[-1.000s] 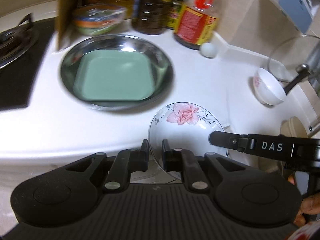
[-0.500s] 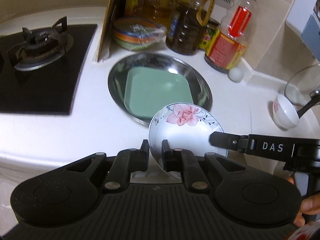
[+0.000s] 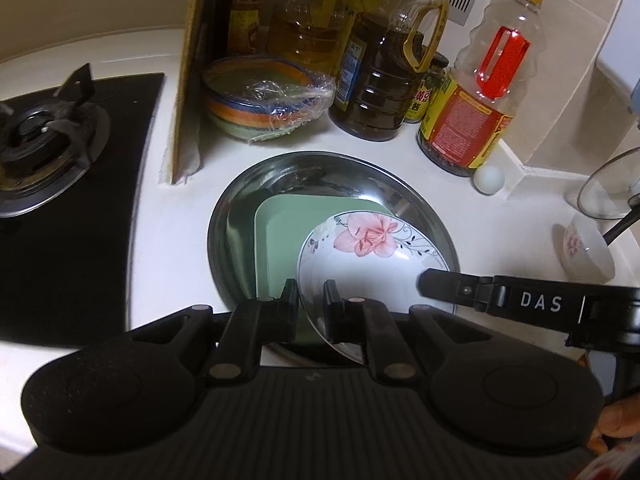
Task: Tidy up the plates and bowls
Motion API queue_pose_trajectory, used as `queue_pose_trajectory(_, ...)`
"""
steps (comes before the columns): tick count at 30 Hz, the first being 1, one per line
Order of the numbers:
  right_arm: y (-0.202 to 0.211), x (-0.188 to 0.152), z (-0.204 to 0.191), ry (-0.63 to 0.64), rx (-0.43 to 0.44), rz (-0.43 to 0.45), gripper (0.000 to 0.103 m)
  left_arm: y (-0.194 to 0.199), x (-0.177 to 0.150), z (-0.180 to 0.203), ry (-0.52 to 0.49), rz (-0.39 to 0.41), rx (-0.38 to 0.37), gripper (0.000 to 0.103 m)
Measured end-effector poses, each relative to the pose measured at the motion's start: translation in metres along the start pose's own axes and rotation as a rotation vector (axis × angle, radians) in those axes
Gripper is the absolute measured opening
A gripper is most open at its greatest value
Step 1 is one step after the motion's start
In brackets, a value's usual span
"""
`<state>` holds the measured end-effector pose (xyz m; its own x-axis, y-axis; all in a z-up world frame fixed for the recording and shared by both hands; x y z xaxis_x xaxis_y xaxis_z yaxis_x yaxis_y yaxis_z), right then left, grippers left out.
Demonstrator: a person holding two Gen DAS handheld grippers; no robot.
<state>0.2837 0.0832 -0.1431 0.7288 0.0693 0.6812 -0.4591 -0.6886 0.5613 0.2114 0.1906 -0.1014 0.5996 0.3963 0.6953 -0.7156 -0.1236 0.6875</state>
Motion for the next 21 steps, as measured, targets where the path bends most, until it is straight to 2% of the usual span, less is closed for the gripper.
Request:
queue_pose_trajectory(11, -0.047, 0.007, 0.021, -0.07, -0.078, -0.035, 0.006, -0.051, 0.007, -0.013, -0.033, -0.08, -0.039, 0.011)
queue_pose_trajectory(21, -0.06, 0.0, 0.026, -0.099, -0.118, -0.047, 0.006, -0.065, 0.004, -0.019, -0.042, -0.115, -0.068, 0.011)
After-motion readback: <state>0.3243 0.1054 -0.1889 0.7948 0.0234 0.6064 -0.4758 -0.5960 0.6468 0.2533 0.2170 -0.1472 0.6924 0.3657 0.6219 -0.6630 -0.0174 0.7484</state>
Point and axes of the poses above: each gripper's, at about its wrist camera, not at the fingertips, and y roughly against the way its jaws point, z to its right, x to its top, the point moved 9 cm from there along -y, roughly the way its jaws point, and after that the axes turned 7 degrees about z, right-handed, at the moved point
